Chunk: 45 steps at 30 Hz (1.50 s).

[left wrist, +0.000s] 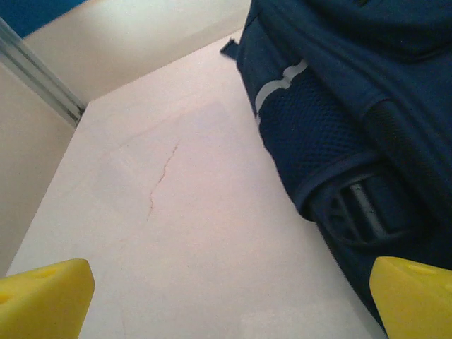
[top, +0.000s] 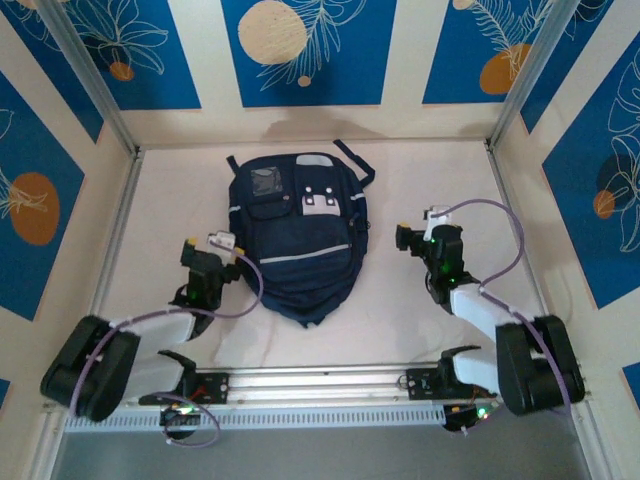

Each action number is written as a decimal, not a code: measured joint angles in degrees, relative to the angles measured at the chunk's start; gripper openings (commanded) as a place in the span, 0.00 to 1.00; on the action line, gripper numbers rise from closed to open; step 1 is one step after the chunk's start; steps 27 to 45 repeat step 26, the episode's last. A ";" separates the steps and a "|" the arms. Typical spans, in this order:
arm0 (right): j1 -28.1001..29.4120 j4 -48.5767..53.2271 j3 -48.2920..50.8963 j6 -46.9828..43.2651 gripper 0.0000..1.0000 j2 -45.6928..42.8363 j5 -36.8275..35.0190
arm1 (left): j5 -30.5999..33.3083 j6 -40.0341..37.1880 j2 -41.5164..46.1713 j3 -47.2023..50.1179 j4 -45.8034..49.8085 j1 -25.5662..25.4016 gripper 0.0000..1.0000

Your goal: Pack the student bag

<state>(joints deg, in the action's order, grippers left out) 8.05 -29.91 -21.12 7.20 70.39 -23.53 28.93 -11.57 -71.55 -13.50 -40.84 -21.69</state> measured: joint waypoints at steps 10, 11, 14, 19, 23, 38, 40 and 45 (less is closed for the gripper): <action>-9.60 -19.30 3.17 1.11 0.99 16.92 15.28 | -13.99 7.30 -17.55 -3.98 -12.26 16.76 1.00; -9.68 -19.28 3.08 1.01 0.99 17.31 16.94 | -14.51 8.04 -17.57 -4.24 -12.39 17.42 1.00; -9.60 -17.55 0.31 0.57 0.99 17.59 19.69 | -15.69 9.64 -17.51 -4.59 -13.99 17.70 1.00; -7.56 -18.43 -1.29 -0.04 0.99 17.57 17.92 | -22.82 9.07 -17.51 -6.45 -12.39 17.66 1.00; -6.93 -18.38 -1.29 -0.37 0.99 17.57 17.29 | -25.77 8.44 -17.49 -7.23 -11.63 17.66 1.00; -6.93 -18.36 -1.29 -0.44 0.99 17.57 16.81 | -27.08 8.46 -17.51 -7.58 -10.82 17.79 1.00; -6.93 -18.36 -1.29 -0.44 0.99 17.57 16.81 | -27.08 8.46 -17.51 -7.58 -10.82 17.79 1.00; -6.93 -18.36 -1.29 -0.44 0.99 17.57 16.81 | -27.08 8.46 -17.51 -7.58 -10.82 17.79 1.00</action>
